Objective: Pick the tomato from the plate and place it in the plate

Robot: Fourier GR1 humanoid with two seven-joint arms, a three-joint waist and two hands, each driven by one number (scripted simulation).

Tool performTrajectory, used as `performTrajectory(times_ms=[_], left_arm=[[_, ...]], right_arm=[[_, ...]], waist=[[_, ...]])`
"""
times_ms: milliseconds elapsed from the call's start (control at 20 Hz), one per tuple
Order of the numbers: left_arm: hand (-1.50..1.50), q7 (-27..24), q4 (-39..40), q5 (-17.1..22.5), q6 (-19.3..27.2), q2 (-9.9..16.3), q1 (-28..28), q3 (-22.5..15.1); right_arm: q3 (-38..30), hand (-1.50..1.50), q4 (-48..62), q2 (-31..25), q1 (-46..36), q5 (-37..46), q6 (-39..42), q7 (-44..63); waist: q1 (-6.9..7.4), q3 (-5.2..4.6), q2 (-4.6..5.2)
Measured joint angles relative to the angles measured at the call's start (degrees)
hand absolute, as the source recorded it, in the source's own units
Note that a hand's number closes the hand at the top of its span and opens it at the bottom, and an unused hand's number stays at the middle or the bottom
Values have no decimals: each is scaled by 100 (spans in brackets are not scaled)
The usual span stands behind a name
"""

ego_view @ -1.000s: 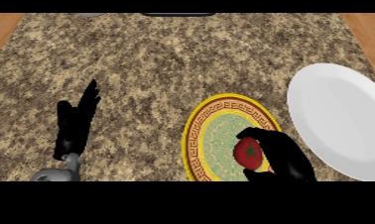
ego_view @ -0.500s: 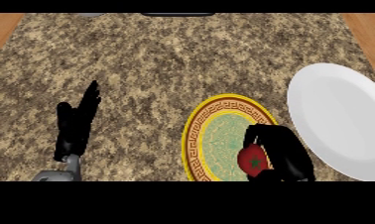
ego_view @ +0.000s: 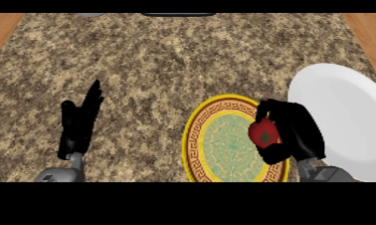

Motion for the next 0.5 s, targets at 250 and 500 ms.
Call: performTrajectory(times_ms=[250, 500], left_arm=[[0, -173, -5, 19, -70, 8, 176, 53], [0, -48, -102, -70, 33, -87, 168, -9]], right_arm=[[-320, 150, -1019, -143, 129, 75, -172, 74], [-793, 150, -1821, -137, 71, 386, -445, 502]], waist=[[-36, -1, -15], [-48, -3, -19]])
